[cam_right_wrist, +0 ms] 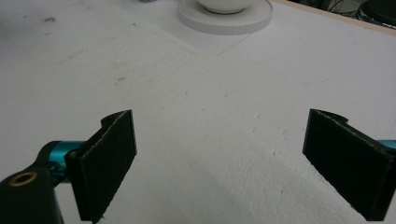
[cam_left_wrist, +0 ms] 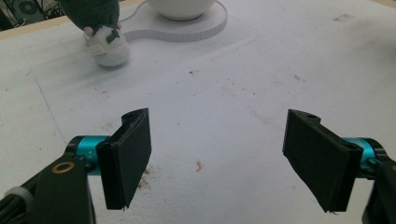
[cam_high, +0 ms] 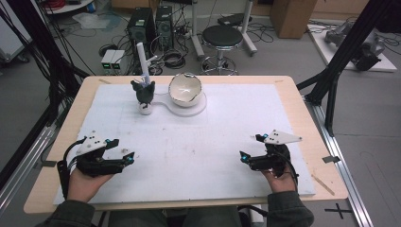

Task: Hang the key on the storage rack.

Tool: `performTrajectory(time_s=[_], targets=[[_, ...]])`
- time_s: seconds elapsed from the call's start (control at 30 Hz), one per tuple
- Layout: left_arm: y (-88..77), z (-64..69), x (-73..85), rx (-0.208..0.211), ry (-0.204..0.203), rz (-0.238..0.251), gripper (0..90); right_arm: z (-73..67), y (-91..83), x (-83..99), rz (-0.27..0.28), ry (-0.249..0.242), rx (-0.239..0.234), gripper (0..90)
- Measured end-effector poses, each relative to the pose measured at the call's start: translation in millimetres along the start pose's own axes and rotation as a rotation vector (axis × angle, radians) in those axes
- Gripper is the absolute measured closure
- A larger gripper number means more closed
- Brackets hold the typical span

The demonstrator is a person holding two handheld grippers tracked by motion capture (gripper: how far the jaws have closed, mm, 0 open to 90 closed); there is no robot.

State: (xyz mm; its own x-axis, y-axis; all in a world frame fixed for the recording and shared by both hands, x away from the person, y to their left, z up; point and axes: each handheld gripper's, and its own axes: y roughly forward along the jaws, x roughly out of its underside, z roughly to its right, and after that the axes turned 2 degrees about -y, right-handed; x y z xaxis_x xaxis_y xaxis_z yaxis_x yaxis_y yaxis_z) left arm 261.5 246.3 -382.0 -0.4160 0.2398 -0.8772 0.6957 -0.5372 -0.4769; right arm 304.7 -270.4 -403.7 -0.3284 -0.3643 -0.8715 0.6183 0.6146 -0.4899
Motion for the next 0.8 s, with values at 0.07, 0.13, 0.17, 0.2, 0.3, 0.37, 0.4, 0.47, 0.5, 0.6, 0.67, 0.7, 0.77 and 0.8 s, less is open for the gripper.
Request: performTrajectory(time_s=[0.07, 0.13, 0.17, 0.2, 0.3, 0.37, 0.4, 0.47, 0.5, 0.6, 0.67, 0.7, 0.77, 0.8], targets=[[-0.6, 1.0, 1.2, -0.002, 0.001, 0.000, 24.0, -0.2, 0.1, 0.0, -0.005, 0.006, -0.002, 8.8], [-1.5, 1.4, 2.5, 0.000, 0.008, -0.002, 23.9, 0.0, 0.7, 0.0, -0.004, 0.001, 0.001, 8.8], [-2.0, 1.5, 3.2, -0.002, 0.009, -0.004, 23.8, -0.1, 0.8, 0.1, -0.006, 0.002, 0.000, 8.9], [-2.2, 1.7, 4.1, -0.004, 0.009, -0.001, 23.8, -0.1, 0.9, 0.1, -0.006, 0.002, 0.001, 8.9], [-3.4, 2.8, 6.7, -0.009, 0.013, -0.004, 23.8, 0.2, 1.1, 0.4, -0.006, 0.006, -0.004, 8.9], [-4.5, 2.8, 8.4, -0.013, 0.025, -0.008, 23.7, 0.4, 1.0, 0.6, -0.010, 0.006, -0.004, 8.9], [-5.0, 3.5, 9.6, -0.014, 0.023, -0.007, 23.7, 0.3, 1.1, 0.6, -0.009, 0.008, -0.004, 8.8], [-5.8, 3.9, 11.2, -0.015, 0.027, -0.006, 23.6, 0.5, 1.2, 0.8, -0.010, 0.007, -0.006, 8.9], [-6.0, 4.4, 12.0, -0.013, 0.027, -0.003, 23.6, 0.4, 1.4, 0.8, -0.011, 0.009, -0.007, 8.9], [-6.9, 5.2, 14.6, -0.023, 0.038, -0.009, 23.6, 0.5, 1.9, 0.8, -0.008, 0.004, -0.009, 8.9], [-7.1, 5.6, 15.9, -0.026, 0.040, -0.008, 23.6, 0.2, 2.2, 0.8, -0.008, 0.008, -0.009, 8.9], [-7.2, 6.2, 16.7, -0.026, 0.038, -0.009, 23.6, 0.6, 2.2, 0.9, -0.010, 0.002, -0.010, 8.8], [-7.3, 6.6, 18.4, -0.030, 0.044, -0.013, 23.6, 0.4, 2.3, 1.0, -0.011, 0.006, -0.013, 8.9], [-7.4, 6.8, 19.4, -0.029, 0.047, -0.013, 23.6, 0.5, 2.3, 1.0, -0.012, 0.005, -0.013, 8.9]])
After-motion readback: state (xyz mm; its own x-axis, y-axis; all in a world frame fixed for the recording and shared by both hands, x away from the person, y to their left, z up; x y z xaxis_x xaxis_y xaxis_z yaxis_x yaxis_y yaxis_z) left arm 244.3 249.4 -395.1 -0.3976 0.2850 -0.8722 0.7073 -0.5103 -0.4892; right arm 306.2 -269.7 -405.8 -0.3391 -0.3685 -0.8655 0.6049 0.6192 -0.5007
